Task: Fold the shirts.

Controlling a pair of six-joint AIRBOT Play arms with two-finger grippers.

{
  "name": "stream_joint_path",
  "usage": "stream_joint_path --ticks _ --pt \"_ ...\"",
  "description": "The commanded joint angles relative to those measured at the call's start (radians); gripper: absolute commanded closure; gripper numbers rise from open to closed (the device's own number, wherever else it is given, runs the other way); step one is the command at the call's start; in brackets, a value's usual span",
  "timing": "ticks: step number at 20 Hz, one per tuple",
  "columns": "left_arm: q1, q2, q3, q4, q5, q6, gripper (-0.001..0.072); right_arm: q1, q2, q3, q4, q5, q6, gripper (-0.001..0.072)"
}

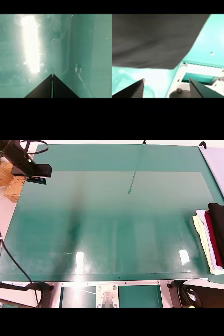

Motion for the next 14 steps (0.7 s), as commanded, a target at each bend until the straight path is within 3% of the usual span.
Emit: stream_joint_path --ticks 1,2,3,4,6,9,11,14 --pt "0.000 0.000 0.000 0.000 0.005 0.000 0.0682 0.032 -0.028 0.050 0.093 -0.007 0.011 0.0098" --pt "0.000 0.000 0.000 0.000 0.009 0.000 0.0682 0.065 -0.034 0.118 0.167 -0.026 0.011 0.0201" --pt "0.000 0.000 0.000 0.000 0.016 0.000 0.0682 0.106 -0.034 0.182 0.238 -0.056 -0.003 0.0520" --pt "0.000 0.000 0.000 -0.001 0.022 0.000 0.0682 0.162 -0.034 0.250 0.312 -0.101 -0.038 0.0690" --pt "0.000 0.000 0.000 -0.024 0.013 -0.002 0.0682 0.298 -0.032 0.361 0.398 -0.186 -0.085 0.0699" --pt "0.000 0.011 -0.011 -0.115 -0.029 -0.039 0.0682 0.533 0.005 0.401 0.407 -0.285 -0.153 0.0700" --pt "-0.017 0.066 -0.094 -0.163 -0.021 -0.055 0.0682 0.689 0.053 0.334 0.367 -0.301 -0.190 0.0701" --pt "-0.084 0.249 -0.380 -0.161 0.065 -0.071 0.0682 0.898 0.194 0.068 0.291 -0.337 -0.211 0.0701"
